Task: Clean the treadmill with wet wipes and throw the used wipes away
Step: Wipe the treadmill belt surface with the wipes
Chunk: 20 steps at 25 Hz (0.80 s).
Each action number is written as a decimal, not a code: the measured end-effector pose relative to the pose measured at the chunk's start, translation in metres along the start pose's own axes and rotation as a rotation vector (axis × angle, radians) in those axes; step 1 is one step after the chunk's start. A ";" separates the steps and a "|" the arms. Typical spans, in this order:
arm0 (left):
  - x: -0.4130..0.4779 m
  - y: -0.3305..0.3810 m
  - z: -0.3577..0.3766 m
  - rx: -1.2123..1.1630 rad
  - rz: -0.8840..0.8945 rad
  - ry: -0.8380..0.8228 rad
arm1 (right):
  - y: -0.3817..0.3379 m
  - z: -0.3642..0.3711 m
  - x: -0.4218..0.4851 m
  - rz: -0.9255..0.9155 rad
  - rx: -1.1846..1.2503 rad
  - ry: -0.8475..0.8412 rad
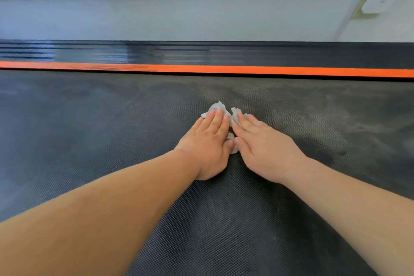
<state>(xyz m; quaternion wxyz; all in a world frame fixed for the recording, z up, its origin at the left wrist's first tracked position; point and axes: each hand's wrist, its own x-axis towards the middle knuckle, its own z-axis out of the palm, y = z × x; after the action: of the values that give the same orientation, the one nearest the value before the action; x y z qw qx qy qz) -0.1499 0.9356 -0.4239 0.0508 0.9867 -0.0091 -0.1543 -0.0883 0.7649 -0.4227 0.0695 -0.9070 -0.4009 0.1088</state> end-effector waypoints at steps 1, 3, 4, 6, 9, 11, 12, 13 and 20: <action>0.000 -0.001 -0.002 0.006 0.003 0.002 | 0.003 0.000 0.001 0.006 -0.016 0.005; -0.002 -0.006 -0.008 0.040 0.023 0.027 | 0.010 0.000 0.009 0.091 -0.025 0.051; -0.005 -0.009 -0.010 0.062 0.033 0.052 | 0.017 -0.002 0.015 0.179 -0.022 0.077; -0.008 -0.018 -0.008 0.156 0.061 0.173 | 0.030 -0.007 0.023 0.380 -0.008 0.076; -0.008 -0.026 -0.001 0.187 0.186 0.274 | 0.040 -0.012 0.018 0.370 0.021 0.073; -0.003 -0.029 0.004 0.067 0.274 0.162 | 0.033 -0.014 0.007 0.147 0.087 0.068; 0.000 -0.031 0.004 0.049 0.285 0.103 | 0.028 -0.014 0.004 0.061 0.116 0.027; 0.005 -0.034 0.002 0.063 0.296 0.061 | 0.026 -0.014 0.005 0.017 0.116 -0.012; 0.067 -0.087 -0.018 0.049 -0.093 0.080 | 0.080 -0.021 0.052 0.526 -0.065 0.009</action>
<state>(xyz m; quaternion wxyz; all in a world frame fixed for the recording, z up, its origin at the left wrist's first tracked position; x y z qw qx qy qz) -0.0800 1.0219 -0.4359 0.0197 0.9924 0.0349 -0.1165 0.0080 0.7496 -0.4271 0.0115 -0.9822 -0.1546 0.1059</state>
